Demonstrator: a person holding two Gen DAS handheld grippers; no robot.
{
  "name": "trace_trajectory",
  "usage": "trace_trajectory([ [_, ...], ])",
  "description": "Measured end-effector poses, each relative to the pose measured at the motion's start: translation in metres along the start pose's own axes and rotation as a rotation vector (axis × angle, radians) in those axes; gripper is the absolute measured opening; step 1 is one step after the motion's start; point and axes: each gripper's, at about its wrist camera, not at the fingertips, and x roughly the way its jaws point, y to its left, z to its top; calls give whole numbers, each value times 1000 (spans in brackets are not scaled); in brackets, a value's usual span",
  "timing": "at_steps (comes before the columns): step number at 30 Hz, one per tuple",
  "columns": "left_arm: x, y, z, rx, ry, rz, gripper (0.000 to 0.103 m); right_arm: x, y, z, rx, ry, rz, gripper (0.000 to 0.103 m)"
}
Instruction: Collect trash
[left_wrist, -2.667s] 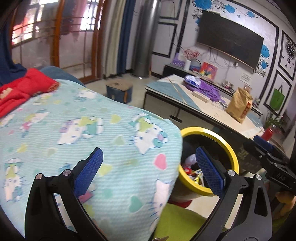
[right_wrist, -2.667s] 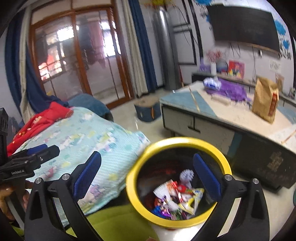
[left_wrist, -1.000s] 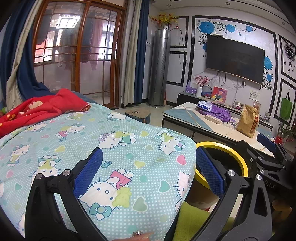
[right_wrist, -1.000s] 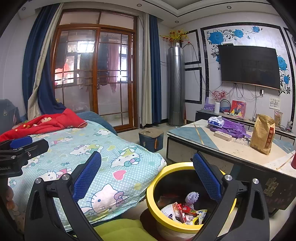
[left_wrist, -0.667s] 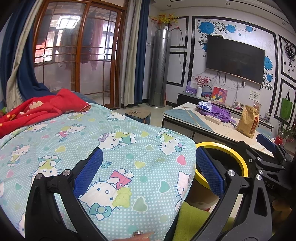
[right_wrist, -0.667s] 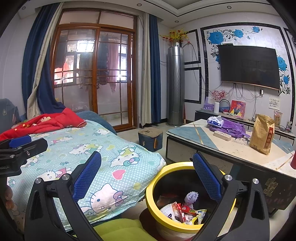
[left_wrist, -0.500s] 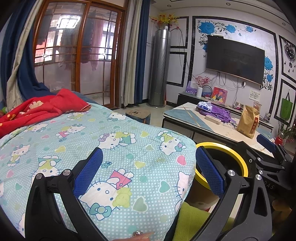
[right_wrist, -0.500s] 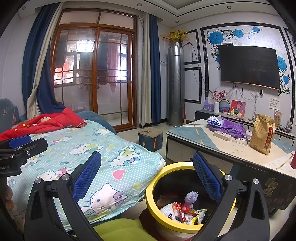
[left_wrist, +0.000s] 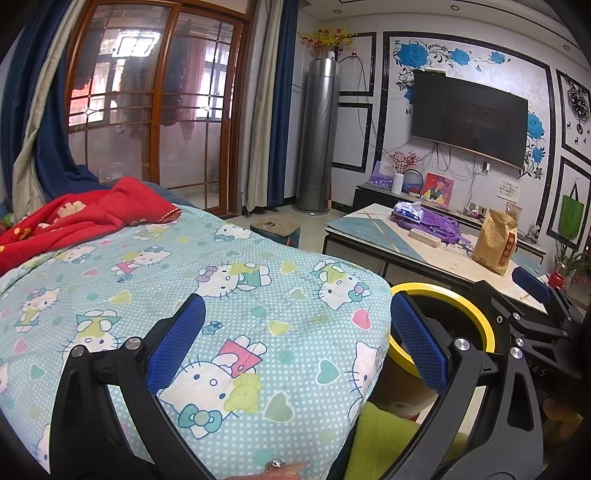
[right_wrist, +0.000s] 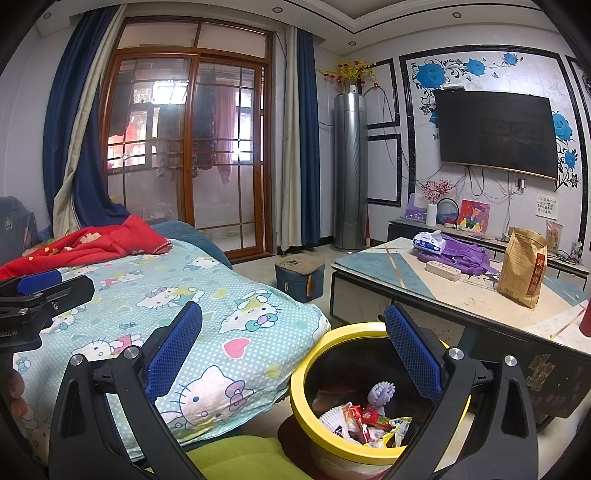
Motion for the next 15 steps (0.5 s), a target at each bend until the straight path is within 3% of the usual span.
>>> trace_trajectory([
  [15,3,0,-1,-9,20,6,92,-1,-2,-1,1,4,-2,97],
])
